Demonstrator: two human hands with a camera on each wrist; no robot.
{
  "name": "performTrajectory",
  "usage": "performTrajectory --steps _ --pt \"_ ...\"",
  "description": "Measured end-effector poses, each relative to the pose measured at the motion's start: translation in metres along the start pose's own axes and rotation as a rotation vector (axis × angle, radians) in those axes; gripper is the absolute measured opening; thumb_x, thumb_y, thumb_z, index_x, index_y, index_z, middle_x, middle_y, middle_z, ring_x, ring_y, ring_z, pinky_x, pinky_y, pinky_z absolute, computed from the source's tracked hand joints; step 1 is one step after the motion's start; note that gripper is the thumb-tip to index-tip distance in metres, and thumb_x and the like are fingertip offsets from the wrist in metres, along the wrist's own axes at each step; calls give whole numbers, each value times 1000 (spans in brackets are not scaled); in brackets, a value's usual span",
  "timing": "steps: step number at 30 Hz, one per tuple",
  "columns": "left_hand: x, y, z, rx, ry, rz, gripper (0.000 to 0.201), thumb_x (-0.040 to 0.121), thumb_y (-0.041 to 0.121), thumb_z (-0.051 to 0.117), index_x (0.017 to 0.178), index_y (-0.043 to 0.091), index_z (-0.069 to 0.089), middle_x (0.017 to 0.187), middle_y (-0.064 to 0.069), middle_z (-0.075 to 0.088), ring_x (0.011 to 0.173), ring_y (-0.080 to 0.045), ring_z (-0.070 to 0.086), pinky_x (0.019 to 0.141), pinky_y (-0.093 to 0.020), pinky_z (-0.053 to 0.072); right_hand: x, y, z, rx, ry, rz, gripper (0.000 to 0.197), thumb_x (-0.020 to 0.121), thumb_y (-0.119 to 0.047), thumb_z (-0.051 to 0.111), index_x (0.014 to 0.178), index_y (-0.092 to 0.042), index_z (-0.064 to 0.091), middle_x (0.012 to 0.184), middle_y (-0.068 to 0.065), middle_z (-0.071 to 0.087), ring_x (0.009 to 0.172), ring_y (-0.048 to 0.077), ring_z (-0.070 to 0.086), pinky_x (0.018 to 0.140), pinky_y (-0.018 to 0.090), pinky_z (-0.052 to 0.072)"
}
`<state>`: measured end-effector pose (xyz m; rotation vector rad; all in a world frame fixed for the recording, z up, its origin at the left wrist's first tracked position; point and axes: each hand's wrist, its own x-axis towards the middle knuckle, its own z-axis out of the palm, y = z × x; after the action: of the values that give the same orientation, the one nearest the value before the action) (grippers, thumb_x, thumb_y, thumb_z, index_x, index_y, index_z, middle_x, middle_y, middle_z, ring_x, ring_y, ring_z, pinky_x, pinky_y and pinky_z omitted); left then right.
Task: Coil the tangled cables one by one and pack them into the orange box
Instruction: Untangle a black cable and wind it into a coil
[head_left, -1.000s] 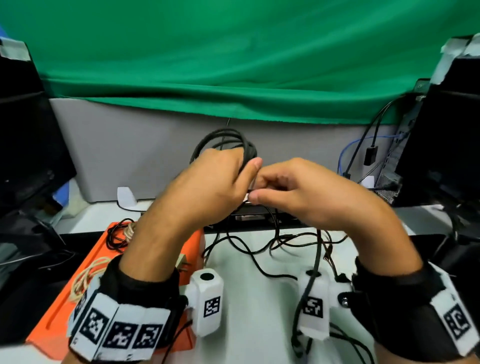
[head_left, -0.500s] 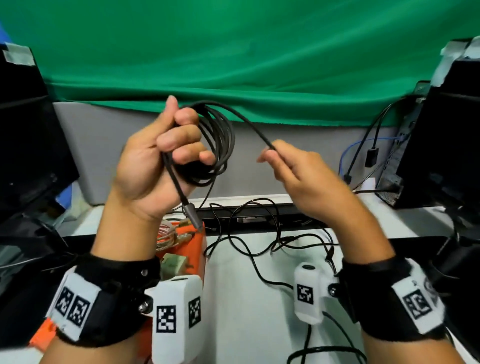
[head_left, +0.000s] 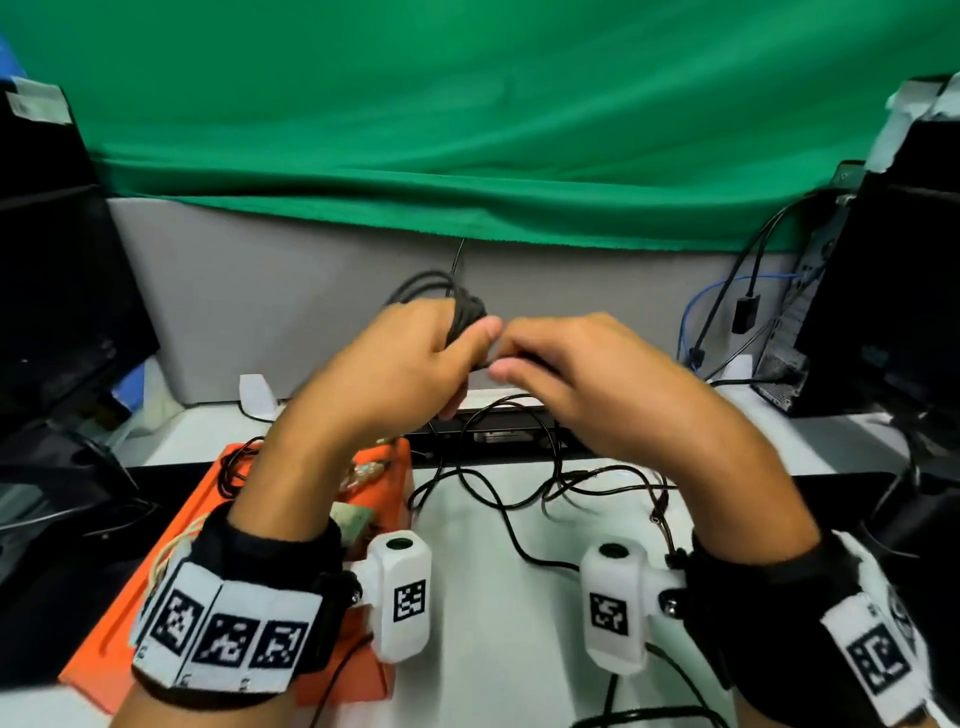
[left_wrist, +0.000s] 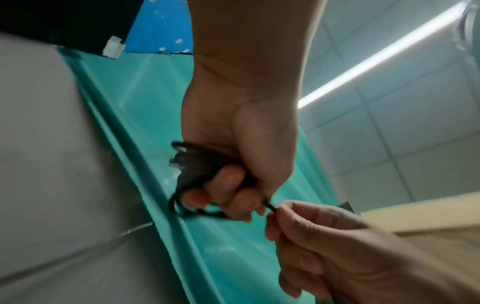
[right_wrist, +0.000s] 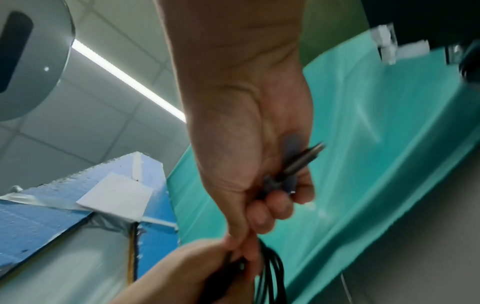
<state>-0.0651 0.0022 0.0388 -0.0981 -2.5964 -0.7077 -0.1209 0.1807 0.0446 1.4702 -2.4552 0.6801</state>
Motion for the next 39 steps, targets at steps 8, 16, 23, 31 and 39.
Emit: performTrajectory --steps 8,16,23,31,39 --pt "-8 -1 -9 -978 -349 -108 54 94 59 44 68 14 55 38 5 27 32 -12 17 46 -26 36 2 4 3 213 314 -53 29 95 -43 64 106 -21 50 96 -10 52 79 -1 48 67 17 39" --pt "-6 10 -14 -1192 -304 -243 51 89 58 49 62 15 53 32 8 30 24 -4 25 39 -21 40 11 -8 17 438 240 24 28 105 -40 46 92 -22 64 66 -21 61 63 6 51 63 28 42" --pt "-1 26 -2 -1105 157 -85 38 88 30 68 118 8 66 70 0 55 60 -16 55 74 -36 51 16 -3 19 347 682 174 37 105 -45 46 76 -23 51 61 -6 52 60 11 48 58 30 38" --pt "-3 29 -6 -632 395 69 8 100 16 61 104 12 68 63 21 58 52 -3 48 46 -26 50 10 8 7 688 305 162 44 107 -43 42 89 -14 70 61 -10 54 47 0 44 48 12 33" --pt "-6 16 -12 -533 96 36 11 99 21 64 97 13 71 69 -9 50 54 -16 45 46 -30 50 -11 20 -20 201 165 193 50 91 -73 41 117 -41 69 107 -15 75 106 13 66 101 46 48"
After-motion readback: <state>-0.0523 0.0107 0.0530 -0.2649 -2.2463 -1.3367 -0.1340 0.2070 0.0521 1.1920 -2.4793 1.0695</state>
